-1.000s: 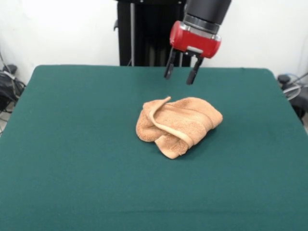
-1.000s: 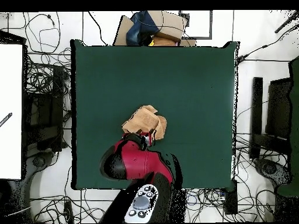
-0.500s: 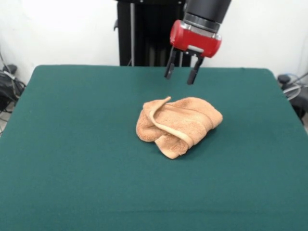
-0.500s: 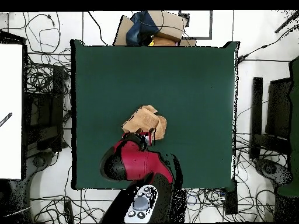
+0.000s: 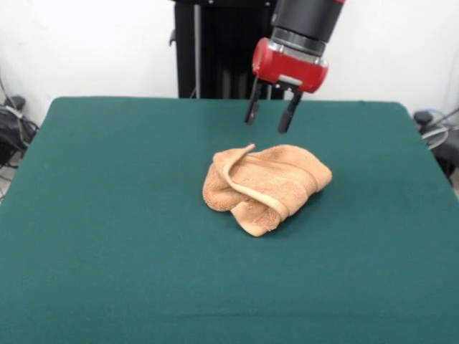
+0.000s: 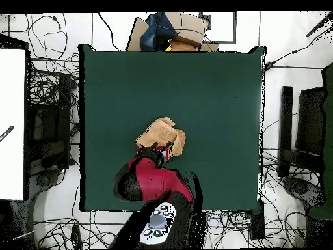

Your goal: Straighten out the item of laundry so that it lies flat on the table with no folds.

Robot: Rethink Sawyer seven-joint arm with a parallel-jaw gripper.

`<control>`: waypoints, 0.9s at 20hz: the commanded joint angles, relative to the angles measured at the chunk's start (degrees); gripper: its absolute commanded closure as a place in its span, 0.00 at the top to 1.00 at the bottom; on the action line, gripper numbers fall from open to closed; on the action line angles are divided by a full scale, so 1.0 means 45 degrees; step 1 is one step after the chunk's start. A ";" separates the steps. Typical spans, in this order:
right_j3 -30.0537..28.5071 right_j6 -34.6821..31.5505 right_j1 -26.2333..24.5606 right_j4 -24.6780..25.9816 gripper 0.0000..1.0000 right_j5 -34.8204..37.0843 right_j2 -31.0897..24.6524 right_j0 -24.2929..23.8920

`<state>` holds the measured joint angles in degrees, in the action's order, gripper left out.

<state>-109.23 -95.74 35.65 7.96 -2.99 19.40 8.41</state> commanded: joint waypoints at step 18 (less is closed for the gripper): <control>0.0352 -0.1392 -0.1982 0.0603 1.00 -0.1924 0.0135 0.0038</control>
<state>-109.20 -95.74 29.33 8.19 -9.19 20.98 8.41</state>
